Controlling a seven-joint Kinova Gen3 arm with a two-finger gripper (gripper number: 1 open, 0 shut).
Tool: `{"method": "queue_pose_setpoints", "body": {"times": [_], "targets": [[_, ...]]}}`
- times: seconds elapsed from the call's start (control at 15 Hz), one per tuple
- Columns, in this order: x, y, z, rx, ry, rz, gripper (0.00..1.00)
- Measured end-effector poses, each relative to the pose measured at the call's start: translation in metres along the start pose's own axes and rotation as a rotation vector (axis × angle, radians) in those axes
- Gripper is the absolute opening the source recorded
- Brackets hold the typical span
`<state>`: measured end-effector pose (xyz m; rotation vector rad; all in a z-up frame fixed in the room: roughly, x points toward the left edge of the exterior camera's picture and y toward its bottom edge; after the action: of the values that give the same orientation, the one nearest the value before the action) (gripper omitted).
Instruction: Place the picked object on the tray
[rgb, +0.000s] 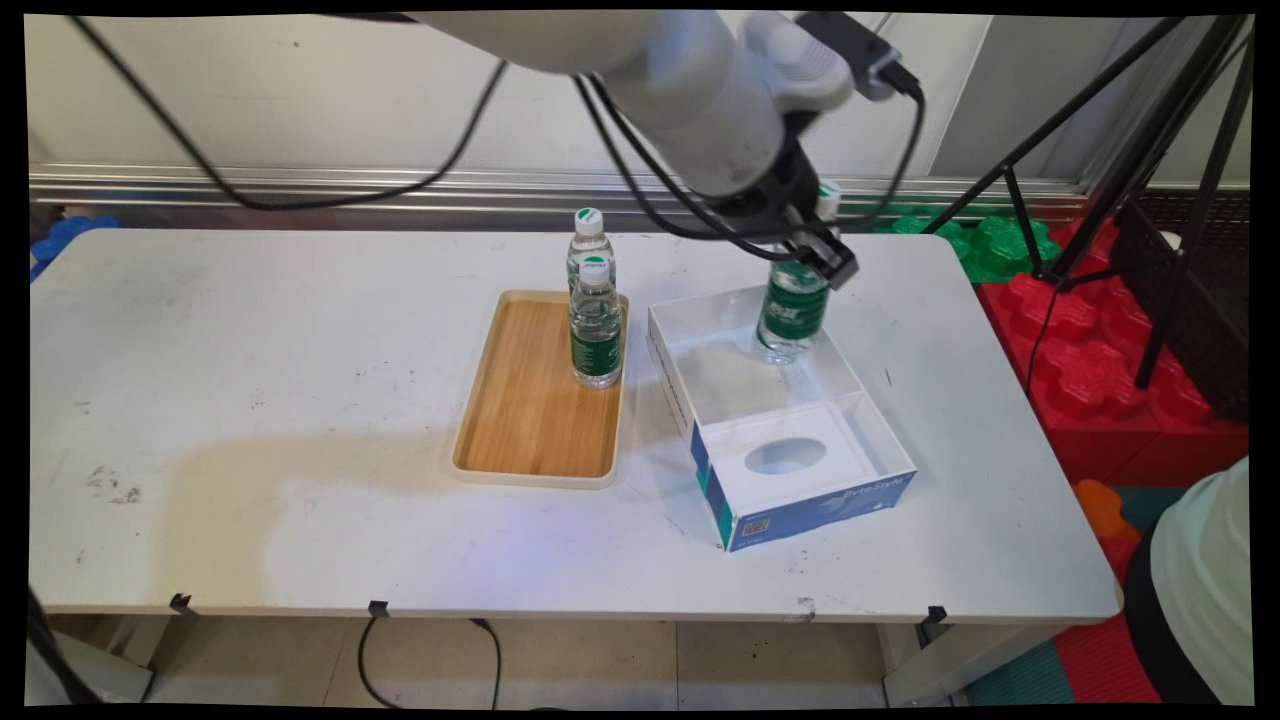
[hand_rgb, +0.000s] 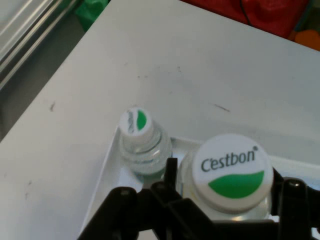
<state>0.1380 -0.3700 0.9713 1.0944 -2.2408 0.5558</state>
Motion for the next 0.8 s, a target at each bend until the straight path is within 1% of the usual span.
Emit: {"method": "queue_pose_setpoints", "body": {"times": [0.33, 0.53, 0.8], "targets": [[-0.021, -0.014, -0.045, 0.025, -0.016, -0.020, 0.00], [-0.042, -0.024, -0.072, 0.042, -0.043, -0.022, 0.00], [-0.071, -0.033, -0.100, 0.049, -0.085, -0.021, 0.00]]}}
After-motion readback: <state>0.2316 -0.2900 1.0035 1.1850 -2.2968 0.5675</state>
